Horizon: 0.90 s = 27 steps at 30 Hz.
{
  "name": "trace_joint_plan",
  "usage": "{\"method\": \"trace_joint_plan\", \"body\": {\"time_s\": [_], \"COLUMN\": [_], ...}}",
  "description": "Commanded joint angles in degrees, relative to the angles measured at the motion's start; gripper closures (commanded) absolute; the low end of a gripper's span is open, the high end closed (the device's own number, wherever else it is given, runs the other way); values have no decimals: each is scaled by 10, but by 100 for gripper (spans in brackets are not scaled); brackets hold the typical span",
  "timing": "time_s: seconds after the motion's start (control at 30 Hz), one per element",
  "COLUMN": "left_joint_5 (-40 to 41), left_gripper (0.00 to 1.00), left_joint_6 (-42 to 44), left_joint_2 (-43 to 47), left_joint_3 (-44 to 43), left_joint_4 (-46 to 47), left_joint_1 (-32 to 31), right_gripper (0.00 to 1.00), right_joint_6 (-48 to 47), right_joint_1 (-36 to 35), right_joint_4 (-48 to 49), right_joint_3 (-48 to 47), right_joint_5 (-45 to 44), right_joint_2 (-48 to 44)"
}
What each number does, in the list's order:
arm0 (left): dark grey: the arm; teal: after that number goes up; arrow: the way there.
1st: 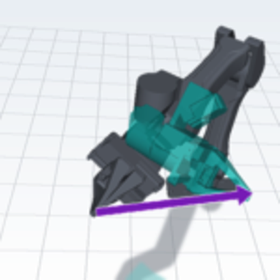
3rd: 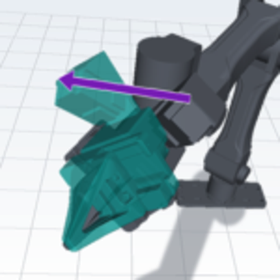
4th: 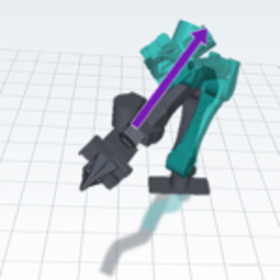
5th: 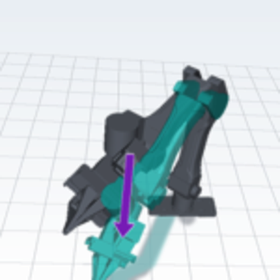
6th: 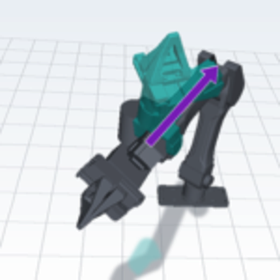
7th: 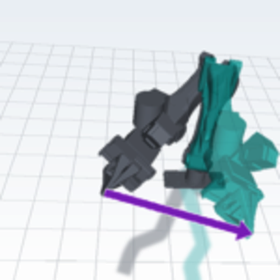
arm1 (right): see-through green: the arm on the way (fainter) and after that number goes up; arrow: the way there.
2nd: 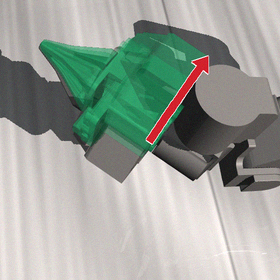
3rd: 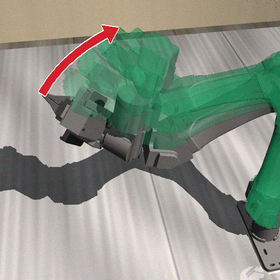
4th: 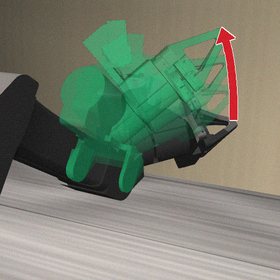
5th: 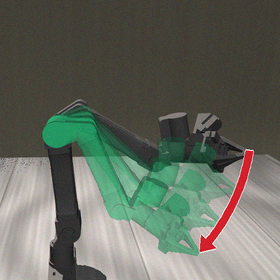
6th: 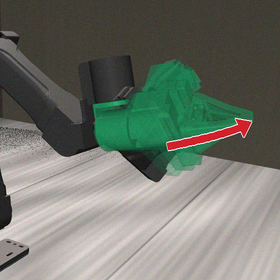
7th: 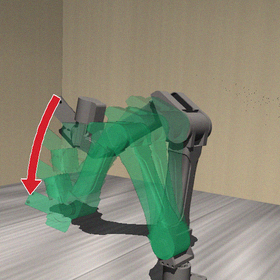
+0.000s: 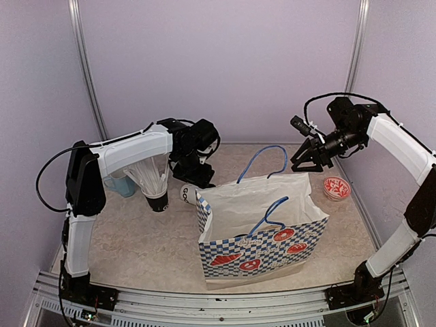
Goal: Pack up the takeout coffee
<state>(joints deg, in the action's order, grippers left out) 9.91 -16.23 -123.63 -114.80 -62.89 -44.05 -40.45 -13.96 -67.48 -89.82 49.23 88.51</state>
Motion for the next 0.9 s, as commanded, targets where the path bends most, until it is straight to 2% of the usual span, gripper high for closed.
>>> {"method": "trace_joint_plan", "body": {"time_s": [0.0,0.17,0.3,0.33,0.4,0.5,0.7,0.87], "left_joint_5": [-23,-7,38,42,54,63,-17,-26], "left_gripper": [31,28,17,9,4,2,3,3], "left_joint_6": [7,23,60,71,91,114,160,182], "left_joint_2": [8,17,10,8,1,4,24,19], "left_joint_3": [-14,-17,-9,-9,-4,12,57,69], "left_joint_4": [-10,-13,-9,-6,0,12,50,84], "left_joint_1": [4,-4,-3,-4,-8,-9,-12,-31], "right_gripper": [50,50,50,50,50,50,50,49], "right_joint_6": [-4,-4,-5,-5,-7,-8,-9,-12], "right_joint_1": [5,5,5,5,5,5,5,5], "right_joint_4": [-9,-15,-17,-17,-18,-21,-23,-50], "right_joint_3": [-3,-18,-21,-21,-20,-22,-21,-58], "right_joint_5": [10,21,22,21,21,21,21,58], "right_joint_2": [0,-4,-1,0,5,6,3,3]}}
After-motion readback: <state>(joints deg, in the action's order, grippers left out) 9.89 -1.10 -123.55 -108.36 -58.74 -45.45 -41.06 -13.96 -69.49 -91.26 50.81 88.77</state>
